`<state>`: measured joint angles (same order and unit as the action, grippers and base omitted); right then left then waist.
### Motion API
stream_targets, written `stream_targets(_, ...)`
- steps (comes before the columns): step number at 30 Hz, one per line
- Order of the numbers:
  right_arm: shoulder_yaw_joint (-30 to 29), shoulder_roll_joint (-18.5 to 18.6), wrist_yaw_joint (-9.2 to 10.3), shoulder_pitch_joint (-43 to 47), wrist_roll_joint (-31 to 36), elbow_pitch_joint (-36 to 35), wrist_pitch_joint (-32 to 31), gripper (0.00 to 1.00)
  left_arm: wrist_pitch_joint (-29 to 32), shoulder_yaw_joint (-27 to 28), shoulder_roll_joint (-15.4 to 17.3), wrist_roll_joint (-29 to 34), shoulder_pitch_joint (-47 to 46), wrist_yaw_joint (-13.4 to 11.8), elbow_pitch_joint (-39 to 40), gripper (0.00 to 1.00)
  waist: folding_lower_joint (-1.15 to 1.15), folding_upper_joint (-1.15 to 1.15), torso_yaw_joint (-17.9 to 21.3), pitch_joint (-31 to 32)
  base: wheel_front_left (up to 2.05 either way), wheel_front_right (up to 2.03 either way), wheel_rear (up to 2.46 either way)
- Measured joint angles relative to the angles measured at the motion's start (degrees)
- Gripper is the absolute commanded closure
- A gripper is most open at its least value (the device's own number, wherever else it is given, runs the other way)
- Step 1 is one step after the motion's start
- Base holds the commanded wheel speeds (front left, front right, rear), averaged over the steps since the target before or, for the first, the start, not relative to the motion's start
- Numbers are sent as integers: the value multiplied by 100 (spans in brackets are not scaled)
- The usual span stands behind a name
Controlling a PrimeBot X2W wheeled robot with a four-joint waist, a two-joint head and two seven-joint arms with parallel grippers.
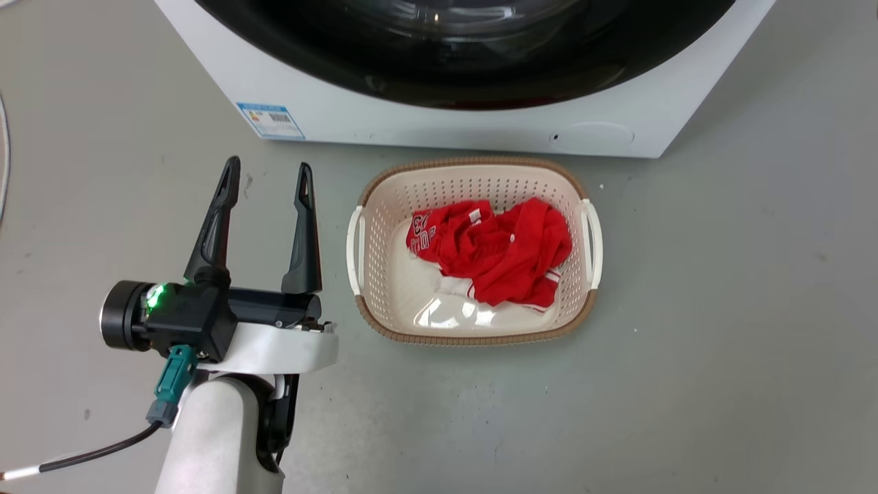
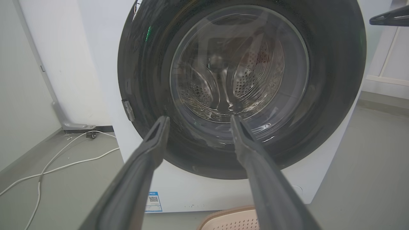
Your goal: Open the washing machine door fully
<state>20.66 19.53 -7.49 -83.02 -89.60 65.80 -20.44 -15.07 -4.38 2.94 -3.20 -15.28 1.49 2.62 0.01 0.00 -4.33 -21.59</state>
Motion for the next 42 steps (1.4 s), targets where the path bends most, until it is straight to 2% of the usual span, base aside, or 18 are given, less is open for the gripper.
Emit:
stream_targets(12, 122, -132, 0, -502, 162, 573, -171, 100, 0, -100, -1, -15, -169, -45, 33, 0, 0, 0, -65, -359, 0, 0, 0)
stream_targets(21, 74, -158, 0, -494, 23, 608, -825, 100, 0, -129, -1, -51, -191, -48, -36, 0, 0, 0, -40, -362, 0, 0, 0)
stream_targets(29, 99, -216, -2, -122, -92, 158, -1630, 100, 0, -152, -2, -53, -203, -71, -125, 0, 0, 0, 12, -154, 0, 0, 0)
stream_targets(42, 307, -448, 0, 1386, -272, -831, -2651, 100, 0, -44, -3, -4, 223, -14, -394, 0, -1, 0, 114, 687, 0, 0, 0)
